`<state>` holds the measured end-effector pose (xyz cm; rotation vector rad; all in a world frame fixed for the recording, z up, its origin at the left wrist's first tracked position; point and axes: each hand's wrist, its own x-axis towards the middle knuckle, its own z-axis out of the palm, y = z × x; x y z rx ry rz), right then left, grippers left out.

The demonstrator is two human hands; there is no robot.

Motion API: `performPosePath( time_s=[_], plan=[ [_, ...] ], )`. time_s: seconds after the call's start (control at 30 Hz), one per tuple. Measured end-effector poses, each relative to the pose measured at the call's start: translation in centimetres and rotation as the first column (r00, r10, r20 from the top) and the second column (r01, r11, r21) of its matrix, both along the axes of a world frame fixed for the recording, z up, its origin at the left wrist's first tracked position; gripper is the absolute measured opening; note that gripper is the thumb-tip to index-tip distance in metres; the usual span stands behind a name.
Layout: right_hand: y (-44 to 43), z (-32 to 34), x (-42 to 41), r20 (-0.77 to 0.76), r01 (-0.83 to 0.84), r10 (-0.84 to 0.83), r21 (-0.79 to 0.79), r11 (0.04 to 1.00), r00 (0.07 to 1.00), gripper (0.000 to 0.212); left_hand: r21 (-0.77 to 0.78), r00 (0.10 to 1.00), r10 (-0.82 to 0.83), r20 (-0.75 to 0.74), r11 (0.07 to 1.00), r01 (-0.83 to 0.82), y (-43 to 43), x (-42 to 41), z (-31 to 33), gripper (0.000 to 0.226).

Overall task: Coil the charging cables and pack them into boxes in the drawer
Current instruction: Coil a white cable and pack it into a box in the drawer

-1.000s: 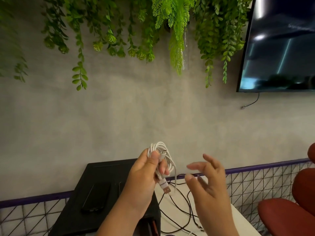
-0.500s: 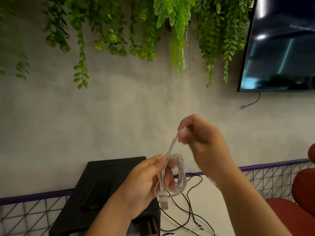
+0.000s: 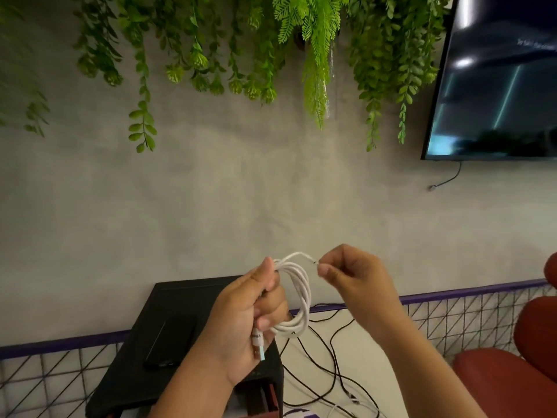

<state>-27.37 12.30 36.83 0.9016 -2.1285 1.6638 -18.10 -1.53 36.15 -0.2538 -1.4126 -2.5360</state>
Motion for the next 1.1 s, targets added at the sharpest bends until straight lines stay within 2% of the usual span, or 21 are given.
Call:
performPosePath(
  time_s=[0.07,0.13,0.23,0.33,0.47,0.57,0.63,0.8,0.87,0.9,1.0,1.07,1.1],
  plan=[
    [-0.6,-0.8,0.7,0.093,-0.056,0.058,-0.028,0.998,0.994,0.018,-0.010,0.999,0.054,-0.007,0.999,-0.054,0.1,-0.2,0.1,0.034],
    [-1.0,-1.5,1.0,0.254,-0.154,0.190,-0.154,0.976,0.948,0.020,-0.037,0.996,0.083,-0.022,0.996,-0.084,0.4,-0.5,0.0,0.029],
    [-1.4,-2.1,1.4,0.447,-0.274,0.445,-0.396,0.876,0.776,0.024,-0.099,0.994,0.106,-0.037,0.989,-0.109,0.9,-0.8,-0.2,0.030],
    [-1.4,-2.3,1.5,0.499,-0.316,0.594,-0.533,0.785,0.632,0.017,-0.172,0.986,0.160,-0.041,0.971,-0.165,0.9,-1.0,-0.7,0.036],
    [-0.9,-2.6,1.5,0.492,-0.372,0.695,-0.601,0.707,0.525,0.017,-0.361,0.947,0.307,-0.089,0.876,-0.318,0.3,-1.3,-1.6,0.040],
    [-0.9,-3.1,1.7,0.494,-0.425,0.706,-0.569,0.704,0.508,0.015,-0.438,0.921,0.369,-0.128,0.812,-0.386,0.4,-1.5,-2.1,0.046],
    [-1.2,-3.3,2.0,0.498,-0.441,0.692,-0.536,0.719,0.523,0.023,-0.439,0.907,0.392,-0.152,0.796,-0.417,0.9,-1.5,-2.4,0.044],
    [-1.9,-3.7,2.6,0.525,-0.364,0.655,-0.556,0.747,0.543,0.030,-0.444,0.870,0.461,-0.173,0.752,-0.487,1.6,-2.0,-3.4,0.035],
    [-2.0,-3.9,3.0,0.549,-0.341,0.653,-0.568,0.749,0.521,0.033,-0.482,0.815,0.512,-0.271,0.661,-0.575,1.4,-2.1,-3.8,0.041],
    [-2.0,-3.9,3.3,0.562,-0.335,0.673,-0.591,0.733,0.481,0.029,-0.506,0.776,0.527,-0.346,0.592,-0.628,1.3,-2.1,-4.0,0.047],
    [-2.0,-4.2,3.8,0.621,-0.212,0.730,-0.702,0.680,0.284,0.022,-0.545,0.649,0.494,-0.579,0.358,-0.758,1.0,-2.4,-4.6,0.052],
    [-2.0,-4.5,4.1,0.632,-0.182,0.738,-0.717,0.673,0.238,0.022,-0.551,0.587,0.447,-0.675,0.225,-0.804,0.7,-2.7,-5.2,0.057],
    [-2.0,-4.7,4.1,0.639,-0.179,0.732,-0.712,0.679,0.235,0.022,-0.550,0.575,0.437,-0.691,0.198,-0.811,0.5,-2.8,-5.4,0.058]
  ],
)
